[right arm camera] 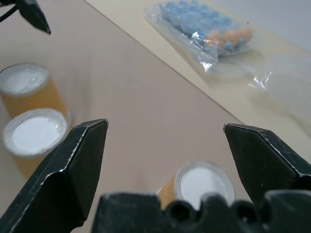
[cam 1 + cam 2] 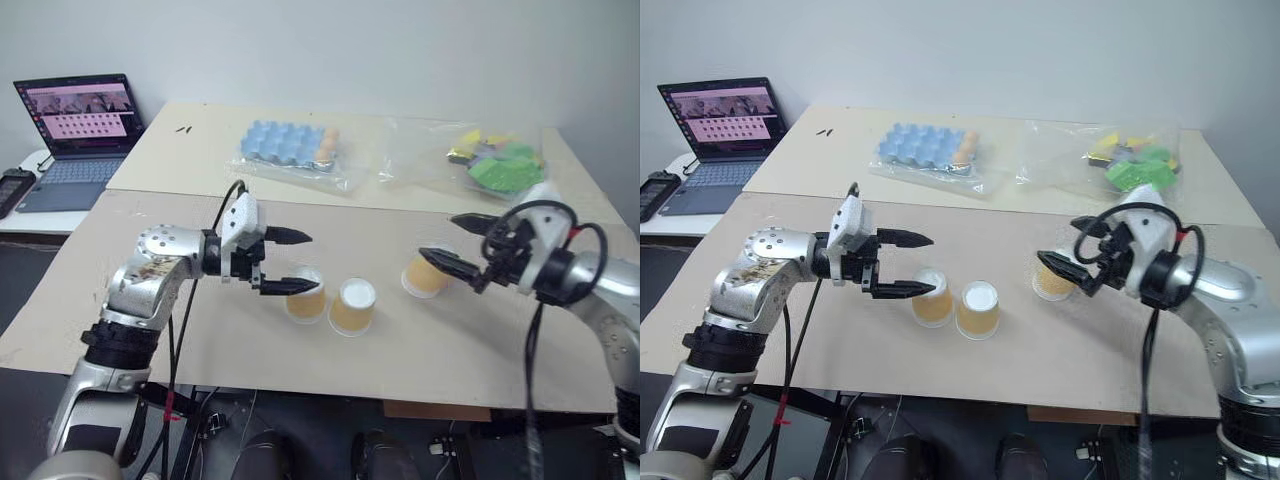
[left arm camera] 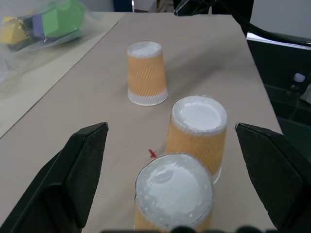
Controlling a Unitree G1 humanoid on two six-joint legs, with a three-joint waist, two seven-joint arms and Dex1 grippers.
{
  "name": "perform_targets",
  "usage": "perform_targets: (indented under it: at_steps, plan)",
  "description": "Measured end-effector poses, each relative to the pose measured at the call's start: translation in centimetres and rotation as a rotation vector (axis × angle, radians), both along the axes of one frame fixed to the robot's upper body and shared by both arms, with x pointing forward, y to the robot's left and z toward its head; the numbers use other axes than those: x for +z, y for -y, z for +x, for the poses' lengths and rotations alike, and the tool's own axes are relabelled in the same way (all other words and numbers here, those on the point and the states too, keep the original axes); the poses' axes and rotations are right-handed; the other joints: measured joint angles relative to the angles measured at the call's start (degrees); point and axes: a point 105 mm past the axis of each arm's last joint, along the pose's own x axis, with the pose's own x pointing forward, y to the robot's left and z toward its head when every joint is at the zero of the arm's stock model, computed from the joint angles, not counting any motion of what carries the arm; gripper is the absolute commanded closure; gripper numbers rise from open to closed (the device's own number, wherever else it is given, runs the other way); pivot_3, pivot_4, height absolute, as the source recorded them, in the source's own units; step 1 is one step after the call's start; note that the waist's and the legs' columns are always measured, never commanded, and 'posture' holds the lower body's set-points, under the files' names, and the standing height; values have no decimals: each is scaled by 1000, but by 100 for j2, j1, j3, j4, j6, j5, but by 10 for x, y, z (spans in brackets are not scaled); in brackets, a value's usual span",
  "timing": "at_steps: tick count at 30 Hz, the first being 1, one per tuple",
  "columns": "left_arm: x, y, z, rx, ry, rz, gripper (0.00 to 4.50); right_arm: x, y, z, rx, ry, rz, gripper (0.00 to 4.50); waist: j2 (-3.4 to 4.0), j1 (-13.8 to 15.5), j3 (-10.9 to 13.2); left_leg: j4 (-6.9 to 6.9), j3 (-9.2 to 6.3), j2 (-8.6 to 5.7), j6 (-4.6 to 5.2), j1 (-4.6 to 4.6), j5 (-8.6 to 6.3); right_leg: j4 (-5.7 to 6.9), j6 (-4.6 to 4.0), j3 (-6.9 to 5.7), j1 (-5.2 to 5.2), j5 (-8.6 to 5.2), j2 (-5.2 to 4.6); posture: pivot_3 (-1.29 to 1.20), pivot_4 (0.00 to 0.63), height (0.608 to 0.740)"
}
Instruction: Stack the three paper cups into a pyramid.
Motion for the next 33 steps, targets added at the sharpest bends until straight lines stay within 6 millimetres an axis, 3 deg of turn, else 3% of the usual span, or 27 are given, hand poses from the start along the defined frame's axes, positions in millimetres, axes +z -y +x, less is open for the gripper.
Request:
perform_targets:
  at_steps: [2, 5, 7, 15, 25, 33]
  plan:
    - [11, -11, -5, 30, -7, -14, 37, -4, 18, -5, -43, -32, -10, 0, 0, -7, 0, -2, 0, 1, 0, 3, 0, 0, 0, 4, 1, 0, 0, 0, 150, 724]
    - [18, -17, -12, 47, -27, -29, 37, -13, 28, -5, -82, -64, -16, 0, 0, -36, 0, -2, 3, 2, 0, 10, 0, 2, 1, 11, 5, 0, 0, 0, 150, 724]
    - [18, -21, -19, 62, -69, -38, 37, -35, 35, 2, -126, -121, -54, 0, 2, -47, 1, -1, 7, 3, -1, 16, 0, 6, 2, 18, 6, -1, 0, 0, 150, 724]
    - [8, -32, -30, 179, -119, -65, 37, -77, 27, 26, -157, -178, -39, 0, 2, -75, 2, -4, 12, 3, -2, 18, 1, 5, 2, 25, 4, -1, 1, 0, 150, 724]
    - [3, -37, -40, 250, -137, -70, 37, -62, 9, 57, -120, -124, 39, 0, 4, -59, 3, -5, 14, 3, -3, 20, 1, 5, 2, 23, 4, -1, 1, 0, 150, 724]
    - [-6, -42, -43, 269, -131, -34, 37, -65, 2, 63, -97, -139, 65, 0, 5, -43, 3, -7, 16, 1, -3, 19, 0, 4, 2, 22, 4, -1, 0, 0, 150, 724]
